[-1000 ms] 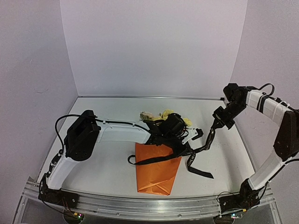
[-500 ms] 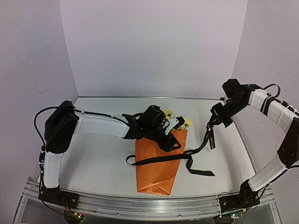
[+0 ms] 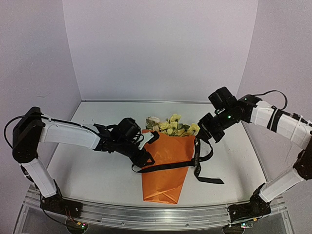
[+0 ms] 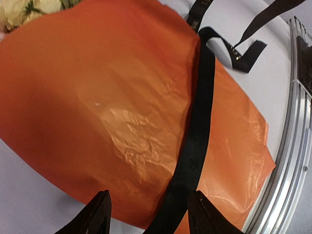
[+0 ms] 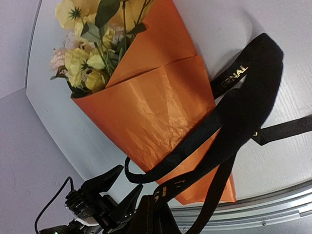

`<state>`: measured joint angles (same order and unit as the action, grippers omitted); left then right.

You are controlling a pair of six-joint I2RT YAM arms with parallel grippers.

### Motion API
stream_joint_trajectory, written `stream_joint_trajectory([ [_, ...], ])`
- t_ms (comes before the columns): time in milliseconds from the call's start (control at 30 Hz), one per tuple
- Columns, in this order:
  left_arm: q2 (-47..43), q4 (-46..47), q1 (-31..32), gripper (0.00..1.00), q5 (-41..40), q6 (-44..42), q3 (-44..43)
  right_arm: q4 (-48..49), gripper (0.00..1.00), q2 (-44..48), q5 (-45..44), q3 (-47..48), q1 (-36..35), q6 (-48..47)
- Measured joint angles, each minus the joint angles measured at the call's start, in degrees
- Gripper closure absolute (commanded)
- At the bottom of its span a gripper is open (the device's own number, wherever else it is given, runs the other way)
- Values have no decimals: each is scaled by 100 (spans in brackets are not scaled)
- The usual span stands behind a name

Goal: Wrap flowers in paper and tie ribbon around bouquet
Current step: Pick up the right side of the half-tied ribbon from the folded bouquet.

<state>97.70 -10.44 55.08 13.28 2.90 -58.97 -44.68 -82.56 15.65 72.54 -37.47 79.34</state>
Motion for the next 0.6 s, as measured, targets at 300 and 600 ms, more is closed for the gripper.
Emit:
stream_joint_trajectory([
  [300,707,-509,139,47,-118,-66,-379,891,100,-199,-129,-728,-511,461],
  [600,835,-913,342,44,-369,-120,-552,1249,100,-197,-196,-941,-571,563],
])
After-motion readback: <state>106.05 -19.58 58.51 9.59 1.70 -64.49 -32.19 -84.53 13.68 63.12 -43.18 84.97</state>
